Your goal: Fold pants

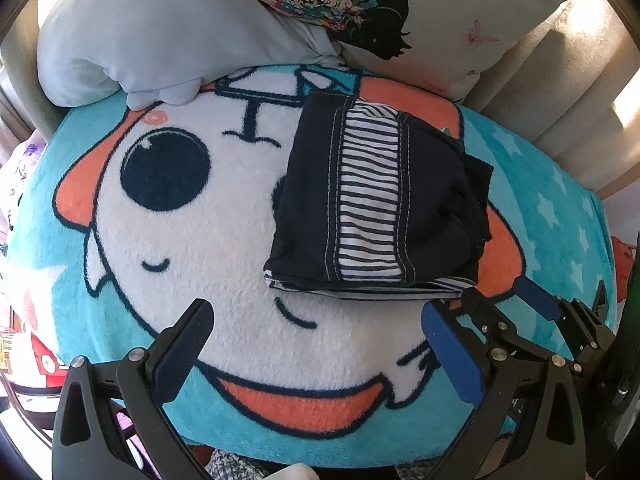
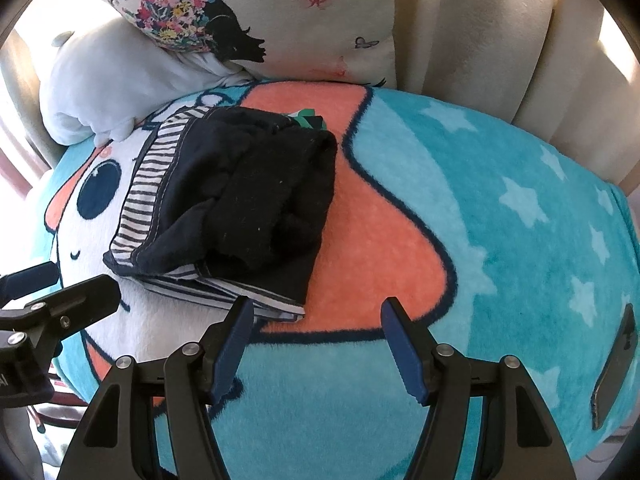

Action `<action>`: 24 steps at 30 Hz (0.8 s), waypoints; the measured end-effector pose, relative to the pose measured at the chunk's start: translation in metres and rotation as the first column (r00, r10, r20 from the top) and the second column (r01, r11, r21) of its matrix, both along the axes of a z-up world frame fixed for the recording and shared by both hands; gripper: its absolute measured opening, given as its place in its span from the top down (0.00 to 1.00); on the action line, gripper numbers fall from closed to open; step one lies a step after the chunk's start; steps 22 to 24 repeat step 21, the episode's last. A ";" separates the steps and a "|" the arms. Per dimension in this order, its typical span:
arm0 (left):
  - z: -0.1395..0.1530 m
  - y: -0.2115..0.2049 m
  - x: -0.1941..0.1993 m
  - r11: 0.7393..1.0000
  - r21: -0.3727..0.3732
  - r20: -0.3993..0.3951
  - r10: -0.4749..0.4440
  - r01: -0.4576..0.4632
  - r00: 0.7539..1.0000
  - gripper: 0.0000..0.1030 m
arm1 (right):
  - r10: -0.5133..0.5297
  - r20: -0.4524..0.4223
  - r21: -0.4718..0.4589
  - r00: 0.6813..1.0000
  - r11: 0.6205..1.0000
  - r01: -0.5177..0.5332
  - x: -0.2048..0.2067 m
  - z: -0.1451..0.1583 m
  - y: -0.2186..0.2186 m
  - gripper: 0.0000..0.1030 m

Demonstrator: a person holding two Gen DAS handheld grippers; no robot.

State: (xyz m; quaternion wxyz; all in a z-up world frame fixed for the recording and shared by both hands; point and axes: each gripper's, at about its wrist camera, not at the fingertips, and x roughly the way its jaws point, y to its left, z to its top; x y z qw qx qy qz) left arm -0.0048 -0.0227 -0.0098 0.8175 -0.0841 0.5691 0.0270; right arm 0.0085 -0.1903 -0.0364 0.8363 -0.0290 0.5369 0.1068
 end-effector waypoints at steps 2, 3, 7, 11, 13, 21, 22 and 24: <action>0.000 -0.001 0.000 1.000 0.000 -0.001 -0.005 0.005 1.000 0.00 | 0.001 0.001 -0.004 1.000 1.000 -0.001 -0.001 0.000 0.000 0.31; -0.001 -0.002 0.000 1.000 0.000 -0.001 -0.007 0.007 1.000 0.00 | 0.000 0.000 -0.004 1.000 1.000 0.000 -0.001 0.000 -0.001 0.31; -0.002 -0.005 0.000 1.000 0.003 -0.009 -0.014 0.014 1.000 0.00 | -0.008 -0.002 -0.006 1.000 1.000 0.008 -0.001 0.000 -0.003 0.31; -0.006 -0.006 0.001 1.000 0.002 -0.031 -0.014 0.015 0.999 0.00 | -0.005 -0.001 -0.009 1.000 1.000 0.005 -0.002 0.001 -0.002 0.31; -0.007 -0.006 0.001 1.000 0.000 -0.030 -0.014 0.014 0.999 0.00 | -0.003 -0.001 -0.011 1.000 1.000 0.003 -0.003 0.002 -0.002 0.31; -0.005 -0.008 -0.003 0.999 0.003 -0.026 -0.034 0.034 0.999 0.00 | -0.017 0.003 -0.003 1.000 1.000 0.017 -0.003 0.004 -0.004 0.31; -0.005 -0.008 -0.003 0.999 0.003 -0.026 -0.034 0.034 0.999 0.00 | -0.017 0.003 -0.003 1.000 1.000 0.017 -0.003 0.004 -0.004 0.31; -0.005 -0.008 -0.003 0.999 0.003 -0.026 -0.034 0.034 0.999 0.00 | -0.017 0.003 -0.003 1.000 1.000 0.017 -0.003 0.004 -0.004 0.31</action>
